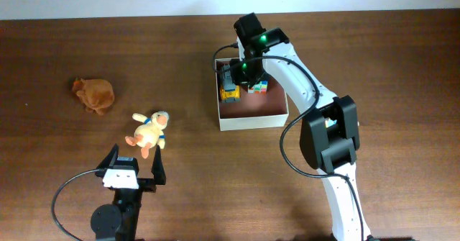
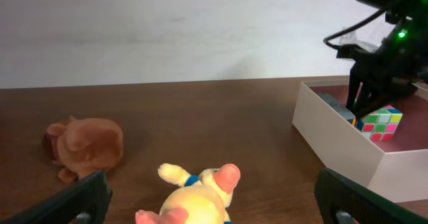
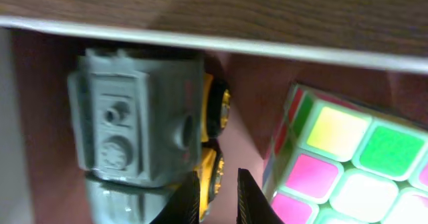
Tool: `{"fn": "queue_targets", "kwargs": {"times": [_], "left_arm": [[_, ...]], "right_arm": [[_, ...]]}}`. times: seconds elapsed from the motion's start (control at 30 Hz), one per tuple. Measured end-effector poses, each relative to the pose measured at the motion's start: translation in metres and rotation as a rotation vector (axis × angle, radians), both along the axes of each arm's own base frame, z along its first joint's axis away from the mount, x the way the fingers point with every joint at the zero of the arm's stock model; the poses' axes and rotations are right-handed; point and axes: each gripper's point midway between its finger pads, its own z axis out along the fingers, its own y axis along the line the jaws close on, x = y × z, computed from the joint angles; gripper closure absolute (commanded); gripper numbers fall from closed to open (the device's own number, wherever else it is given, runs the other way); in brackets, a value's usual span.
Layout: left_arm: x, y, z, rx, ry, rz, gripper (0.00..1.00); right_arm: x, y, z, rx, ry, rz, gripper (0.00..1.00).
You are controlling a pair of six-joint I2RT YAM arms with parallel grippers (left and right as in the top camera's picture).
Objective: Pack container
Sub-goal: 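Lower the cube into the box and open the right gripper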
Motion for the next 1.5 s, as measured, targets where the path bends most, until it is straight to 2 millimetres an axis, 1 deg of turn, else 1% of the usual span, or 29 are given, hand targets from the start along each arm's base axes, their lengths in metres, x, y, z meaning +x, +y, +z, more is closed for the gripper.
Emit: {"fn": "queue_targets", "kwargs": {"times": [0.27,0.47,0.73,1.07,1.2,1.27,1.4,1.47,1.5], "left_arm": [[0.000,0.000,0.000,0.000,0.000,0.000,0.01],[0.000,0.000,0.000,0.000,0.000,0.000,0.01],[0.000,0.000,0.000,0.000,0.000,0.001,0.01],[0.000,0.000,0.000,0.000,0.000,0.000,0.01],[0.000,0.000,0.000,0.000,0.000,0.000,0.01],[0.000,0.000,0.000,0.000,0.000,0.001,0.01],[0.000,0.000,0.000,0.000,0.000,0.000,0.01],[0.000,0.000,0.000,0.000,0.000,0.000,0.01],[0.000,0.000,0.000,0.000,0.000,0.000,0.01]], "right_arm": [[0.002,-0.012,-0.011,-0.067,-0.003,-0.015,0.85],[0.010,-0.024,-0.011,-0.113,-0.034,-0.014,0.85],[0.023,-0.038,-0.009,-0.129,-0.075,-0.016,0.85],[0.034,-0.035,-0.006,-0.112,-0.119,-0.018,0.85],[0.035,-0.034,-0.006,-0.111,-0.122,-0.018,0.85],[0.034,-0.034,-0.006,-0.107,-0.118,-0.017,0.83],[0.023,-0.034,-0.007,-0.116,-0.075,-0.006,0.75],[0.015,-0.035,-0.003,-0.127,-0.045,0.004,0.69],[0.010,-0.035,0.001,-0.133,-0.031,0.014,0.62]]}}
